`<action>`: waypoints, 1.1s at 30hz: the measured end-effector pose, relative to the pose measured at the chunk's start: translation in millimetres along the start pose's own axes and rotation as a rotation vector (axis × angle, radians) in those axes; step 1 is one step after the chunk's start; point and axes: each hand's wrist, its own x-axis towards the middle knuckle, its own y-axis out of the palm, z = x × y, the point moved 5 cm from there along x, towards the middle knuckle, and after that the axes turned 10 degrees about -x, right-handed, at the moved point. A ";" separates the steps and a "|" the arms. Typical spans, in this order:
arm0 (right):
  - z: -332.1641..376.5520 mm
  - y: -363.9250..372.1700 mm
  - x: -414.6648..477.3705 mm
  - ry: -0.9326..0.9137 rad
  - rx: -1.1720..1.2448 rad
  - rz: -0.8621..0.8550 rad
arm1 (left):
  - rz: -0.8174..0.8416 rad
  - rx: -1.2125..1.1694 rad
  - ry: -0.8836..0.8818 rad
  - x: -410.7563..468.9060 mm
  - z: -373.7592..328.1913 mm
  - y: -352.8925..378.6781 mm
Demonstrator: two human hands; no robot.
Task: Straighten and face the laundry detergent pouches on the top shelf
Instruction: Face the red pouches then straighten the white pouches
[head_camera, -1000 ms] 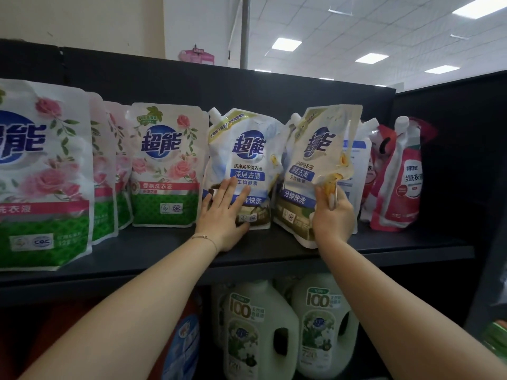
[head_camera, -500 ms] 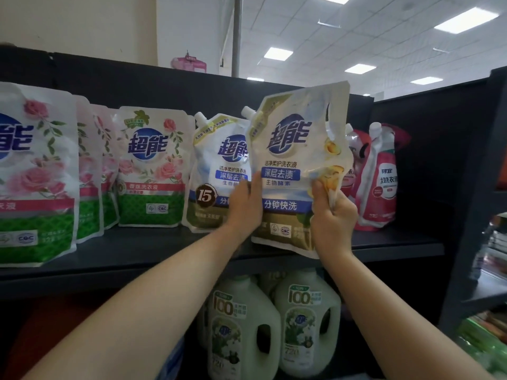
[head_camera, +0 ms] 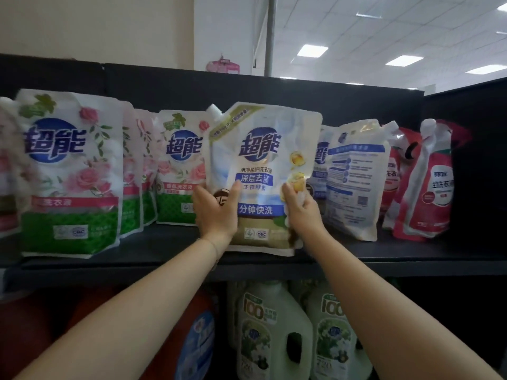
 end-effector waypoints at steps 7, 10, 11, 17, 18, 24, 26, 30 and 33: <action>-12.5 6.3 12.8 0.099 0.267 0.210 | 0.444 -0.180 -0.203 16.5 13.5 -7.0; -15.5 9.5 12.4 0.153 0.421 0.281 | 0.493 -0.213 -0.232 15.4 19.9 -8.5; -16.1 9.7 12.4 0.156 0.455 0.294 | 0.478 -0.229 -0.243 13.6 21.6 -7.3; -25.0 6.9 18.8 0.161 0.486 0.239 | 0.412 -0.192 -0.231 13.8 29.4 1.0; -26.6 5.3 21.1 0.162 0.478 0.211 | 0.416 -0.167 -0.221 13.5 28.7 4.0; -31.8 -15.6 32.7 0.169 0.173 0.005 | 0.468 -0.039 -0.212 15.4 31.7 24.3; -31.6 -22.2 32.5 0.162 0.050 -0.052 | 0.459 0.000 -0.209 14.8 30.8 26.2; -31.9 -31.6 27.3 0.143 -0.103 -0.161 | 0.326 0.012 -0.144 11.5 25.8 21.0; -24.6 -40.5 19.0 0.101 -0.283 -0.291 | 0.195 0.217 0.074 4.0 7.2 12.5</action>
